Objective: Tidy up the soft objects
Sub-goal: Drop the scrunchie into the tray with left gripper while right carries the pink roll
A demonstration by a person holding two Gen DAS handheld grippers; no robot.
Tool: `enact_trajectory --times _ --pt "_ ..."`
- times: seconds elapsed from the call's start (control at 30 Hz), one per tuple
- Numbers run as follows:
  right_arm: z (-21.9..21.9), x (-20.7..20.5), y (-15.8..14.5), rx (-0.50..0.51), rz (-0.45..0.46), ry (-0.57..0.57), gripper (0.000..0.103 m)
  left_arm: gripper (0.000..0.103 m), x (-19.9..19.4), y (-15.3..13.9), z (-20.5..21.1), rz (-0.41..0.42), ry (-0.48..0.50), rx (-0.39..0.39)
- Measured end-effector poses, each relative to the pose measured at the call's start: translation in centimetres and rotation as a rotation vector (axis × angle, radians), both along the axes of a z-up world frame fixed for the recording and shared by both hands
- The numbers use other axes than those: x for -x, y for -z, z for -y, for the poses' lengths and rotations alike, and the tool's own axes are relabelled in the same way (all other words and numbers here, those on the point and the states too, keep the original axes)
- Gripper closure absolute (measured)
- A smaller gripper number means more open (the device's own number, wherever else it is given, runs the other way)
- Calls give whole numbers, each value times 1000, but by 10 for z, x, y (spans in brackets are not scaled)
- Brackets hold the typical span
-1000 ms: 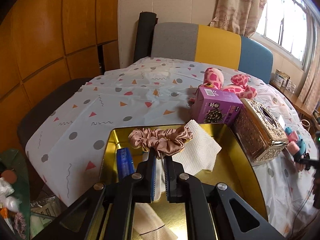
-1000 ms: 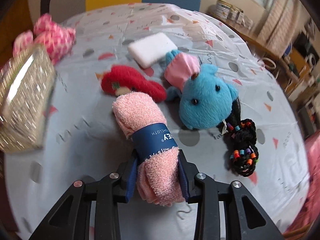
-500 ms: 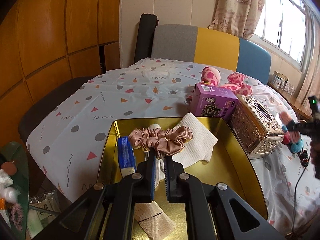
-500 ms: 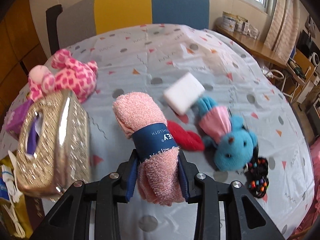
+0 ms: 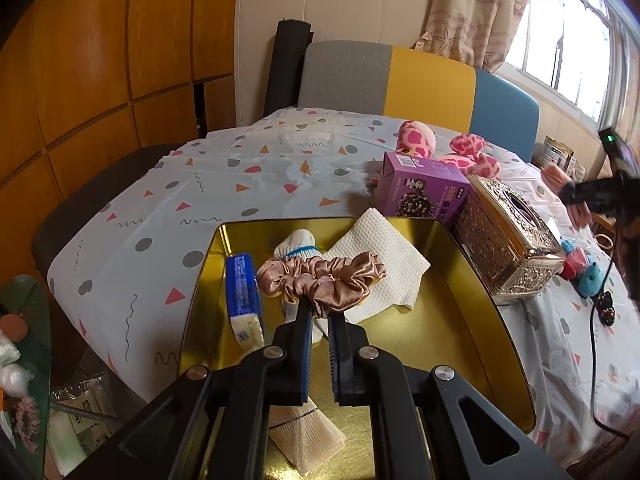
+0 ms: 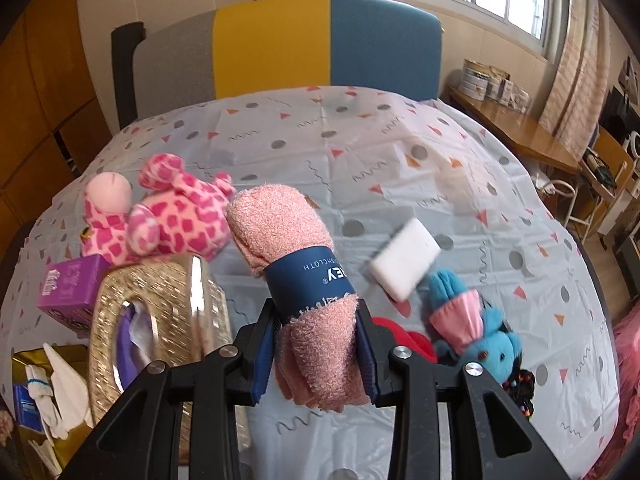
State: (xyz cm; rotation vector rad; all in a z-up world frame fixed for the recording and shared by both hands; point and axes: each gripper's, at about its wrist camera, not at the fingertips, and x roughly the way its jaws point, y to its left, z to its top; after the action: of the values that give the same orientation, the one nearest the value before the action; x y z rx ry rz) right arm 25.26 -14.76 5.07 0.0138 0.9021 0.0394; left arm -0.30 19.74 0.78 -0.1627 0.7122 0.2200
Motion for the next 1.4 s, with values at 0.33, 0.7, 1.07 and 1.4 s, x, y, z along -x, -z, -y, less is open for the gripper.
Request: enact_trajectory --times 0.33,0.7,1.07,1.4 --pt "-58 -8 -31 -15 60 -87 68 95 4 15 13 -38 28 19" --pt "-144 2 -39 -48 68 -259 68 95 4 26 14 -59 22 43" --pt "-214 39 -27 -66 45 -471 68 94 5 29 9 -74 8 55" --pt "-233 88 -7 -96 11 -589 68 94 8 28 10 -67 2 51"
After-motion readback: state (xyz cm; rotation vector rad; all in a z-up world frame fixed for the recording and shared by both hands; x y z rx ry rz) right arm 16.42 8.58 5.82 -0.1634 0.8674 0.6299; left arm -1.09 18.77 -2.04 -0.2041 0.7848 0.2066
